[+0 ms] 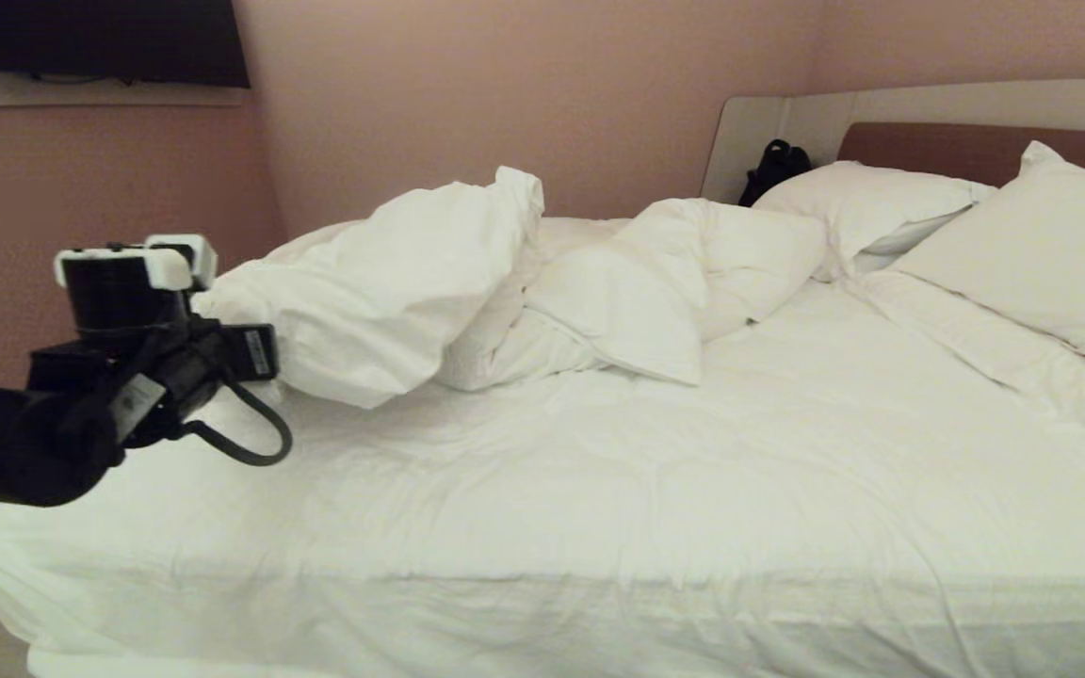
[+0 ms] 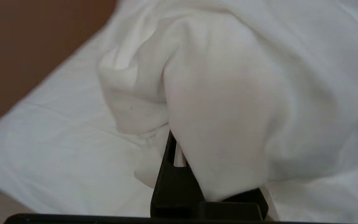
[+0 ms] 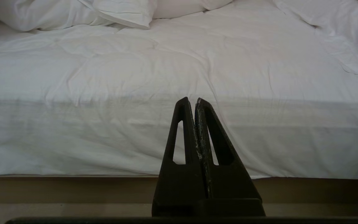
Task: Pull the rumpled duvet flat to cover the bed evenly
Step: Flatten the corners of the folded blanket
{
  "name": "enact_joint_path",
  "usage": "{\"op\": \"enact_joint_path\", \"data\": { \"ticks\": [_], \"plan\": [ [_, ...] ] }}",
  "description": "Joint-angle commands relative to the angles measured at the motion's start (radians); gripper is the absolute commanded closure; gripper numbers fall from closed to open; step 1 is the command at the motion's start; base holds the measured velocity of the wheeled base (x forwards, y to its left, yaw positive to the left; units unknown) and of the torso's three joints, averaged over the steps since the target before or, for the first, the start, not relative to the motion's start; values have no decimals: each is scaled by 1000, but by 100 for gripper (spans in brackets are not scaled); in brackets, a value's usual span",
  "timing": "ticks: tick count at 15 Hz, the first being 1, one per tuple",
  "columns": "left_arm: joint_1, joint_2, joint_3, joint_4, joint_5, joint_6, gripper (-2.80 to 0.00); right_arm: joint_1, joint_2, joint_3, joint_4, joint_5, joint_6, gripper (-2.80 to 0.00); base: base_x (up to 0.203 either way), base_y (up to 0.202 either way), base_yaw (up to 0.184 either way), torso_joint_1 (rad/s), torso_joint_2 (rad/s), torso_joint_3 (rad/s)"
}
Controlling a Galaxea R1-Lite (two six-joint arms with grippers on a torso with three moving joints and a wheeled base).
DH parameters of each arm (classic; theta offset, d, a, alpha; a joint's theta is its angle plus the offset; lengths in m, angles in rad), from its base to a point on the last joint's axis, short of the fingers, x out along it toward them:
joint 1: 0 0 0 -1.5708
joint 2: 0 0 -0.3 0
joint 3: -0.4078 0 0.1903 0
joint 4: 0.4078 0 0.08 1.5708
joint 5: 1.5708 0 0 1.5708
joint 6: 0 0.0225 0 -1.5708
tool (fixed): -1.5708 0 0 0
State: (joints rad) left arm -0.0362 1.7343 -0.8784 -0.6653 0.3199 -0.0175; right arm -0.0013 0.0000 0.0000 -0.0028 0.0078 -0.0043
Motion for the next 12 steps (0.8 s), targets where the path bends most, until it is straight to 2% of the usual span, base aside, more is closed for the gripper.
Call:
{"op": "enact_joint_path", "data": {
  "ticks": [1,6,9,12],
  "plan": [
    [83,-117,0,-5,-5,-12,0,0,0,0,0,0,0,0,0,0,0,0,0,0],
    [306,-328,-22,4,-29,-62,0,0,0,0,0,0,0,0,0,0,0,0,0,0],
    [449,-390,-25,11,-31,-89,0,0,0,0,0,0,0,0,0,0,0,0,0,0],
    [553,-426,-21,10,-44,-97,0,1,0,0,0,0,0,0,0,0,0,0,0,0]
  ]
}}
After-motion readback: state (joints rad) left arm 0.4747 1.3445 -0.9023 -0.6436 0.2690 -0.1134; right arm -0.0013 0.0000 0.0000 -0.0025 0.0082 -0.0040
